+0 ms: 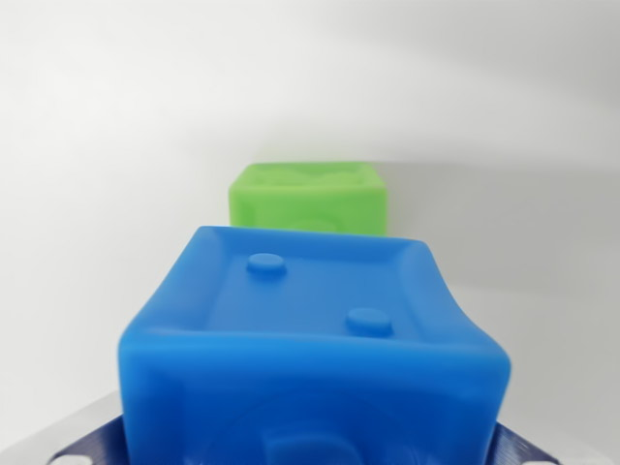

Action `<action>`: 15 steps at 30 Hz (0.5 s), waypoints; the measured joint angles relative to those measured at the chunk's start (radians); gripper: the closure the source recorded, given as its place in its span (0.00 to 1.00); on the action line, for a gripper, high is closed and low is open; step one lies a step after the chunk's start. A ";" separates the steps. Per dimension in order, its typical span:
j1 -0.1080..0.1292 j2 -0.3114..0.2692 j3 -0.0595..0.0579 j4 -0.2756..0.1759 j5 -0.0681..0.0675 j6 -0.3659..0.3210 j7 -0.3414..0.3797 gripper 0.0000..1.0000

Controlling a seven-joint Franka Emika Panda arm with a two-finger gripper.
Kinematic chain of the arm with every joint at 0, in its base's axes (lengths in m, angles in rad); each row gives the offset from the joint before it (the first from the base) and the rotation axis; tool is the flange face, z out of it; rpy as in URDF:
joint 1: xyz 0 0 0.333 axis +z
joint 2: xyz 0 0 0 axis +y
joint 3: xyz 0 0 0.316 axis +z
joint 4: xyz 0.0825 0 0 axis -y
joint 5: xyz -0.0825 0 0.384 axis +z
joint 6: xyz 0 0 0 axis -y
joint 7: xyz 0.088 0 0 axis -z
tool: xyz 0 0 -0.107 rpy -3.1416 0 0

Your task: Stack cube

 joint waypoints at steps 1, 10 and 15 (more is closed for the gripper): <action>0.000 0.006 0.000 0.000 0.000 0.005 0.000 1.00; 0.000 0.055 0.000 0.002 0.001 0.048 -0.001 1.00; 0.000 0.075 0.001 0.007 0.001 0.065 -0.001 1.00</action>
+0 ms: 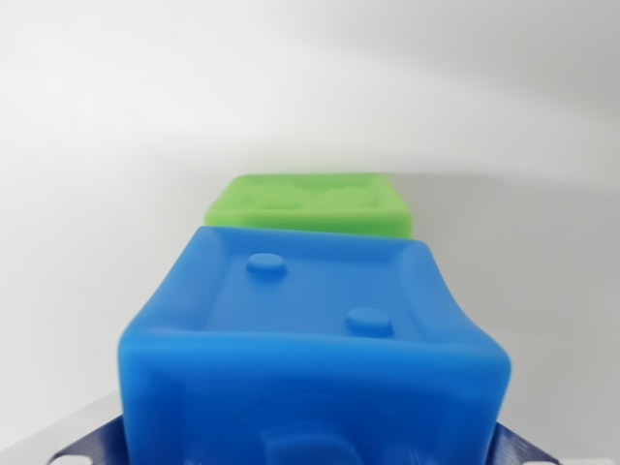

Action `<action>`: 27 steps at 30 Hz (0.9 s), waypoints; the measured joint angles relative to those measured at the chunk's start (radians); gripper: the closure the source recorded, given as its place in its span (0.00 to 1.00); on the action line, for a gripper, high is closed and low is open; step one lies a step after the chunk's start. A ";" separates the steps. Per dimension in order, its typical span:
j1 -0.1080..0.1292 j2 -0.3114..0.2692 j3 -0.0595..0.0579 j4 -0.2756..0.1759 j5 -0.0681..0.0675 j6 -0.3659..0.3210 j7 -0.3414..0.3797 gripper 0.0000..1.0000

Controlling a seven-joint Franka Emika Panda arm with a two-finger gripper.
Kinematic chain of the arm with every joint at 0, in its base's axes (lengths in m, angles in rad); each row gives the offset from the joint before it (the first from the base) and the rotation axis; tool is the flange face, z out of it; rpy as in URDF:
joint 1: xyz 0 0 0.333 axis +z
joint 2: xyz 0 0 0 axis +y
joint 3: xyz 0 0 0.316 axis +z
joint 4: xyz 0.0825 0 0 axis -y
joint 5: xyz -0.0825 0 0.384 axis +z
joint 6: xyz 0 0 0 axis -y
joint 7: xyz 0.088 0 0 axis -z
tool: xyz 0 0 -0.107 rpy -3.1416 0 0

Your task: Stack cube

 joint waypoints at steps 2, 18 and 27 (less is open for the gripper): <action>0.000 0.008 0.000 0.001 0.000 0.007 0.000 1.00; 0.000 0.021 0.000 0.004 0.001 0.020 0.000 0.00; 0.000 0.025 0.000 0.004 0.001 0.022 0.000 0.00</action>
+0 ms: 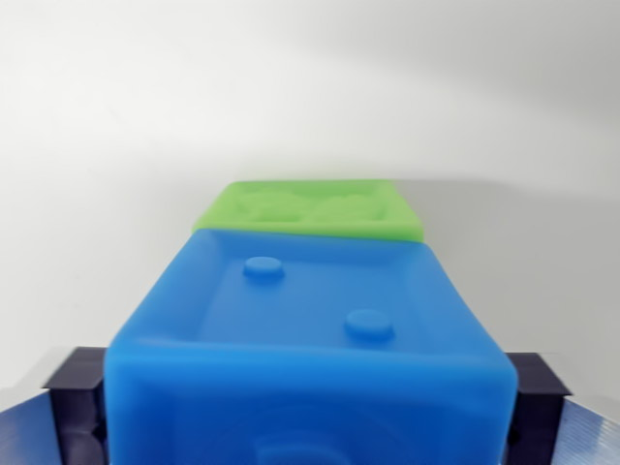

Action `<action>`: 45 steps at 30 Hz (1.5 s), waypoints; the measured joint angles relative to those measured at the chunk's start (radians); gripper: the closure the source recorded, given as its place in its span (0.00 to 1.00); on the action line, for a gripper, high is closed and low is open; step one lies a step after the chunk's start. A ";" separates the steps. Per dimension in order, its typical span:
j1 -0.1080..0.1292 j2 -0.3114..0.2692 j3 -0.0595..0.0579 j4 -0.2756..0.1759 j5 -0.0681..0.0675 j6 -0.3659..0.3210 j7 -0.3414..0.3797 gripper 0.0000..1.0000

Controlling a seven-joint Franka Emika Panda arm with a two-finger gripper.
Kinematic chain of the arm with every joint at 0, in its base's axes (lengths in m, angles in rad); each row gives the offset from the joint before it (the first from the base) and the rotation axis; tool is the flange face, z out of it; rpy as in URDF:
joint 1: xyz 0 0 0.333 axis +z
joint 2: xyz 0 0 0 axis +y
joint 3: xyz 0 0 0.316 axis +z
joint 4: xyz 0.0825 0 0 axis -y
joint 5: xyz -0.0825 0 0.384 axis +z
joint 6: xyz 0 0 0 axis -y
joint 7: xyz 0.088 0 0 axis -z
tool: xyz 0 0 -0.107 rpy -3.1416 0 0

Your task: Stack cube

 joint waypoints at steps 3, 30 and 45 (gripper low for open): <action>0.000 0.000 0.000 0.000 0.000 0.000 0.000 0.00; 0.000 -0.020 0.000 -0.001 0.000 -0.016 0.000 0.00; 0.000 -0.098 -0.001 -0.008 0.000 -0.085 0.000 0.00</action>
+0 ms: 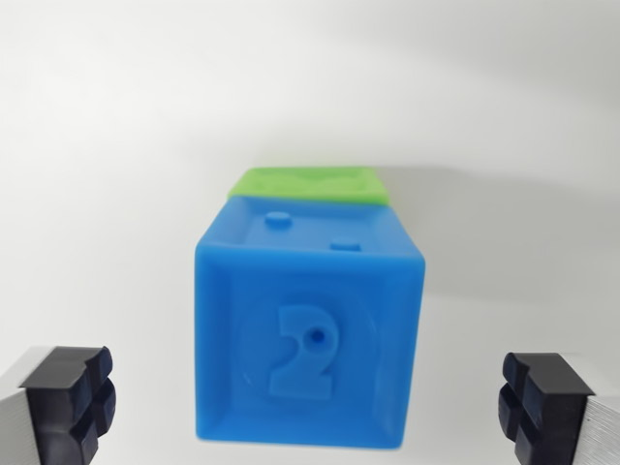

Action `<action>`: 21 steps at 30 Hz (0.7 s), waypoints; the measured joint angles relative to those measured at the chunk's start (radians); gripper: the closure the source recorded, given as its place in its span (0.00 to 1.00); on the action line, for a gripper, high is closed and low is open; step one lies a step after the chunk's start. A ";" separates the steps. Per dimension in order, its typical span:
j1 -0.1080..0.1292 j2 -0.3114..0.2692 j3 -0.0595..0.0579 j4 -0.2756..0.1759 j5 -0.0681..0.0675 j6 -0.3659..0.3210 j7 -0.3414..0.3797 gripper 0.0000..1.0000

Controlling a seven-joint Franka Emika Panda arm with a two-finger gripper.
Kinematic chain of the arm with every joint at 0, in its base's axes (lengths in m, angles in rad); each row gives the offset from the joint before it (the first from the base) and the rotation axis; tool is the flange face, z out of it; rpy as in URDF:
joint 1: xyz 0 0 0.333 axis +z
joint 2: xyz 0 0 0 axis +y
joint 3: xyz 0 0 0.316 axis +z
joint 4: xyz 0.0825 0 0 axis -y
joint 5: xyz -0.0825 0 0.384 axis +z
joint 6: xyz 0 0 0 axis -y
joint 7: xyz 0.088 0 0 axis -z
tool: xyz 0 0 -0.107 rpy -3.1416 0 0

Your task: Stack cube

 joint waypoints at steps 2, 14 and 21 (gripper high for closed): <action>0.000 -0.014 0.000 -0.001 0.000 -0.013 0.000 0.00; 0.000 -0.092 -0.001 0.005 -0.001 -0.096 0.000 0.00; 0.000 -0.136 -0.001 0.019 -0.001 -0.155 0.000 0.00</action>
